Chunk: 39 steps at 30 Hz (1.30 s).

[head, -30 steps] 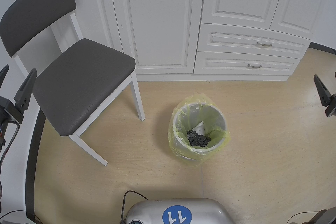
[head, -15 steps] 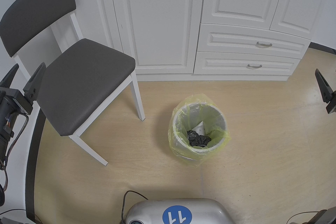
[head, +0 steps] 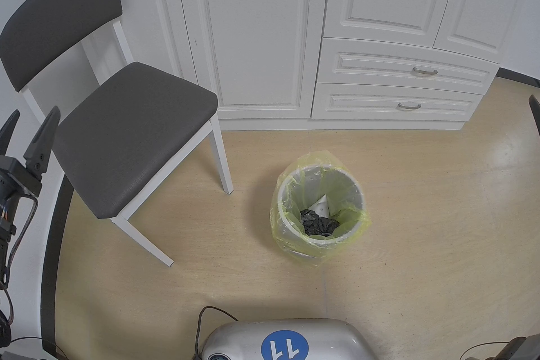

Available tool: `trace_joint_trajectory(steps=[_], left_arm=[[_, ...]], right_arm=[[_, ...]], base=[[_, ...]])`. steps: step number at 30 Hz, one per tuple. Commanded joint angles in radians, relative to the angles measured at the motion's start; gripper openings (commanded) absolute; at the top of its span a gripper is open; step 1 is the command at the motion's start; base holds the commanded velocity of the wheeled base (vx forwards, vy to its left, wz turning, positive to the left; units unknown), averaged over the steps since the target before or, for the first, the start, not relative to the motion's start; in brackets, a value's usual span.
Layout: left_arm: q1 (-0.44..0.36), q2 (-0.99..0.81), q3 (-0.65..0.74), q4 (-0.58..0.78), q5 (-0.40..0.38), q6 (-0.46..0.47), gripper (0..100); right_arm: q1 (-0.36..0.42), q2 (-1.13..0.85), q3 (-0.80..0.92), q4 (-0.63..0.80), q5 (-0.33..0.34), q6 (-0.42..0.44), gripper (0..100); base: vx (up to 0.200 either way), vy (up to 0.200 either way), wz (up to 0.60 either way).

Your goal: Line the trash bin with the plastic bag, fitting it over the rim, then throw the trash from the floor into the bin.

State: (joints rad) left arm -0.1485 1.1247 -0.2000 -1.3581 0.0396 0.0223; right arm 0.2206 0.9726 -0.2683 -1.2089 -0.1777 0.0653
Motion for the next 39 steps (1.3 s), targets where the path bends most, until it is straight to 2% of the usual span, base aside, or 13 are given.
trace_joint_trajectory(steps=[1,5,6,7,9,10,12,18,22,27,30,31,39], left_arm=[[0.001,-0.266,0.016,0.07,0.002,-0.013,100],[0.001,-0.393,-0.073,0.307,0.006,-0.016,100],[0.001,-0.393,-0.073,0.307,0.006,-0.016,100],[0.003,-0.454,-0.147,0.476,0.034,-0.016,100],[0.001,-0.477,-0.194,0.56,0.051,-0.015,100],[0.003,-0.52,-0.297,0.723,0.08,-0.015,100],[0.001,-0.568,-0.389,0.858,0.089,-0.013,100],[-0.003,-0.712,-0.556,1.191,0.098,-0.021,100],[-0.008,-0.806,-0.659,1.416,0.203,-0.028,100],[-0.026,-0.849,-0.786,1.585,0.275,-0.027,100],[-0.026,-0.849,-0.786,1.585,0.275,-0.027,100],[-0.028,-0.869,-0.881,1.679,0.321,-0.022,100],[-0.02,-0.976,-0.975,1.852,0.329,-0.016,100]], right_arm=[[-0.057,-0.27,-0.115,0.35,-0.045,0.036,100],[-0.116,-0.38,-0.232,0.611,-0.045,0.041,100],[-0.116,-0.38,-0.232,0.611,-0.045,0.041,100],[-0.152,-0.403,-0.279,0.695,-0.057,0.044,100],[-0.176,-0.416,-0.295,0.724,-0.057,0.042,100],[-0.23,-0.442,-0.322,0.769,-0.052,0.039,100],[-0.265,-0.468,-0.362,0.83,-0.046,0.034,100],[-0.274,-0.551,-0.545,1.106,-0.057,0.013,100],[-0.279,-0.597,-0.68,1.264,-0.069,0.011,100],[-0.28,-0.629,-0.741,1.318,-0.098,0.008,100],[-0.28,-0.629,-0.741,1.318,-0.098,0.008,100],[-0.285,-0.658,-0.779,1.324,-0.12,-0.01,100],[-0.27,-0.815,-0.753,1.362,-0.108,-0.088,100]], base=[[0.0,0.0,0.0],[0.0,0.0,0.0],[0.0,0.0,0.0],[0.0,0.0,0.0],[0.0,0.0,0.0],[0.0,0.0,0.0],[0.0,0.0,0.0],[0.0,0.0,0.0],[0.0,0.0,0.0],[0.0,0.0,0.0],[0.0,0.0,0.0],[0.0,0.0,0.0],[0.0,0.0,0.0]])
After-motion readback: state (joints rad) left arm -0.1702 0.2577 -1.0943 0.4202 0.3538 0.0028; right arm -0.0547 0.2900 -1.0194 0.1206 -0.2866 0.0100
